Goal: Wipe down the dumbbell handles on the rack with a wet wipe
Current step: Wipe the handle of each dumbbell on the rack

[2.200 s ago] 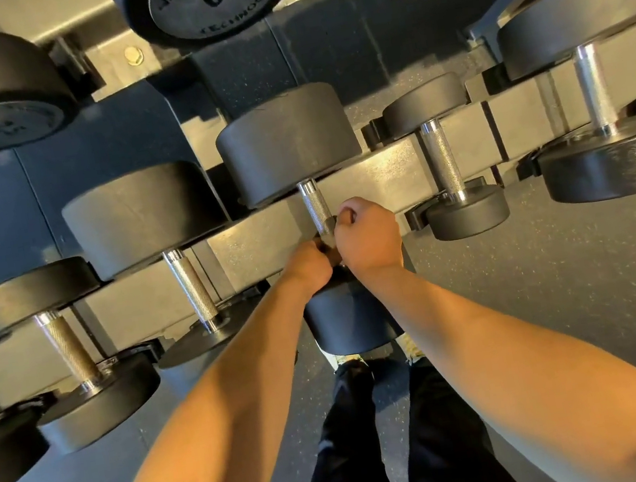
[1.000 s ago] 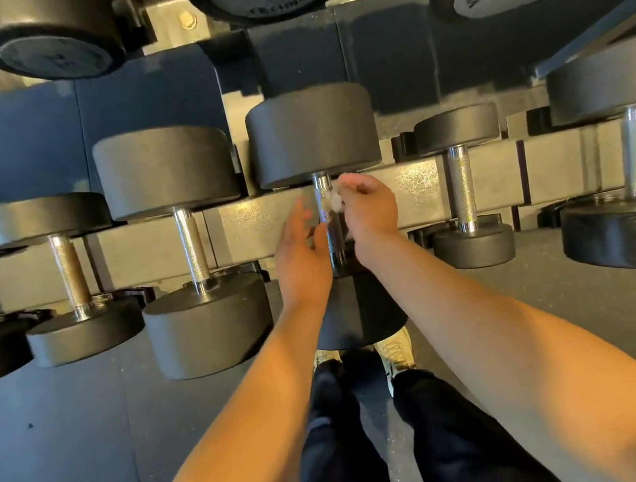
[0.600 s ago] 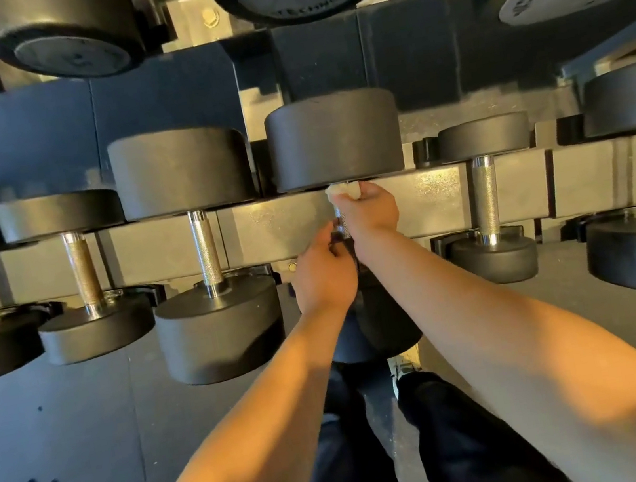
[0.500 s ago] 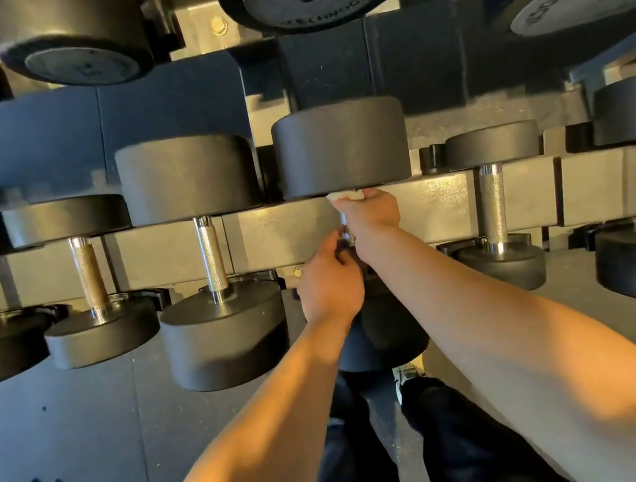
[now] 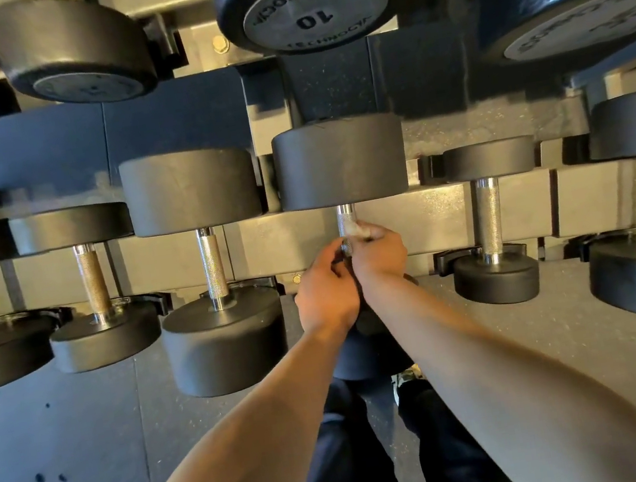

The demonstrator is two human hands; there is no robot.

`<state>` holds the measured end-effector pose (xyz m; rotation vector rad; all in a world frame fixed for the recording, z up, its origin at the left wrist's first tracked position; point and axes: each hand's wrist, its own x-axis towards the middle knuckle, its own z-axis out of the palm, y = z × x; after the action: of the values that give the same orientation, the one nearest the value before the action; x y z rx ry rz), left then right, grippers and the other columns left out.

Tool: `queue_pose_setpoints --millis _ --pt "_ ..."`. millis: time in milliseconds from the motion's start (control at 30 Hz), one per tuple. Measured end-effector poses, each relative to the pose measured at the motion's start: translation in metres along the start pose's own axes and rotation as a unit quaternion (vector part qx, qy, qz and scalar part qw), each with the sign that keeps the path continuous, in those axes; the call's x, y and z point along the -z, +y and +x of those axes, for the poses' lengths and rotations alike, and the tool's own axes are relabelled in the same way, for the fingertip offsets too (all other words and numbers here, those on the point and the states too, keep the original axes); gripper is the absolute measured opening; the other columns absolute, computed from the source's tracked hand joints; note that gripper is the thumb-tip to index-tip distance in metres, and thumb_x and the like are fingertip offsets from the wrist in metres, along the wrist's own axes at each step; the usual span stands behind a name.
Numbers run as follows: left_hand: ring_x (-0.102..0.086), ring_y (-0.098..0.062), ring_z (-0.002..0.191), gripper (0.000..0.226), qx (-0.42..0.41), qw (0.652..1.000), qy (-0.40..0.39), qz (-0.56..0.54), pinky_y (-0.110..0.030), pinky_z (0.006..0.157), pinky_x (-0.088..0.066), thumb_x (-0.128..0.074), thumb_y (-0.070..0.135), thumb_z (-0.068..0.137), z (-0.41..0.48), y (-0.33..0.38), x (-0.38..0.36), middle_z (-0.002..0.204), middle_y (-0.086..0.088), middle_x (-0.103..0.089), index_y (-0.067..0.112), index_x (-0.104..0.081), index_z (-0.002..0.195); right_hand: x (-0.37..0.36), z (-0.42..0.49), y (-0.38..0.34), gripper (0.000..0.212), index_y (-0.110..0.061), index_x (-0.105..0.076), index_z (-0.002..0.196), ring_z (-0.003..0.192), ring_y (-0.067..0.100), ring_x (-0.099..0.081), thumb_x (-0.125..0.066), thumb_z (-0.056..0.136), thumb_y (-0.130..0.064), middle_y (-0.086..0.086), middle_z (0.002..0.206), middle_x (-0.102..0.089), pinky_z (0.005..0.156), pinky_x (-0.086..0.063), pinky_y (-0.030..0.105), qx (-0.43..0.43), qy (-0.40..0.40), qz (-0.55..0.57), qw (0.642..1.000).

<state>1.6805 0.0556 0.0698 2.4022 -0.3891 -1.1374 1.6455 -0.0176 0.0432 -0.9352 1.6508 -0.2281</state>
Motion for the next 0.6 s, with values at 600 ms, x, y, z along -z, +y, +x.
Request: queue_pose_setpoints --millis 600 --pt "-0.066 -0.020 0.100 0.038 -0.020 0.998 0.048 -0.018 -0.038 0.092 -0.054 -0.041 0.023 0.100 0.003 -0.006 -0.004 0.112 0.007 -0.072 0.040 -0.065 0.125 0.023 -0.003 0.011 0.027 -0.004 -0.068 0.111 0.103 0.030 -0.065 -0.045 0.103 -0.018 0.015 0.115 -0.069 0.077 -0.045 0.029 0.097 -0.152 -0.398 0.900"
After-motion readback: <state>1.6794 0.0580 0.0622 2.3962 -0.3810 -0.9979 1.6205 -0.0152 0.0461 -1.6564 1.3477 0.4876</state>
